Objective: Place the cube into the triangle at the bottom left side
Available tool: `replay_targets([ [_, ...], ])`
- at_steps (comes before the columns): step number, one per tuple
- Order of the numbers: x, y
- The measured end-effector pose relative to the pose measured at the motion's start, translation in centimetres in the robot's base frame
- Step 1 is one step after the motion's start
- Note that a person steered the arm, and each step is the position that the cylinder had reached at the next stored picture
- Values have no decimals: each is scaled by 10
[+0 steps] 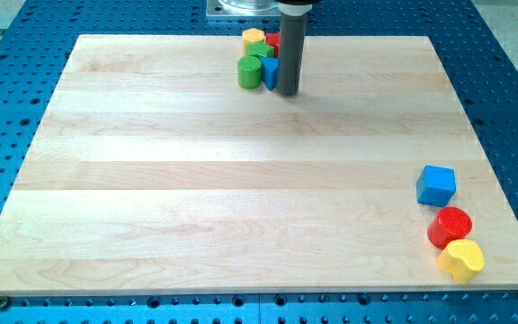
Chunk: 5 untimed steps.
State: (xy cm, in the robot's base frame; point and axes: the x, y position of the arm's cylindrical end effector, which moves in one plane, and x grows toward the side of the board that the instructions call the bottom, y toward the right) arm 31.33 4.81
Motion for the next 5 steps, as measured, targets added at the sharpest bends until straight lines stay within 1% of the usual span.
replay_targets([
  [1,6,45],
  [2,49,160],
  [3,138,268],
  [4,207,261],
  [5,190,172],
])
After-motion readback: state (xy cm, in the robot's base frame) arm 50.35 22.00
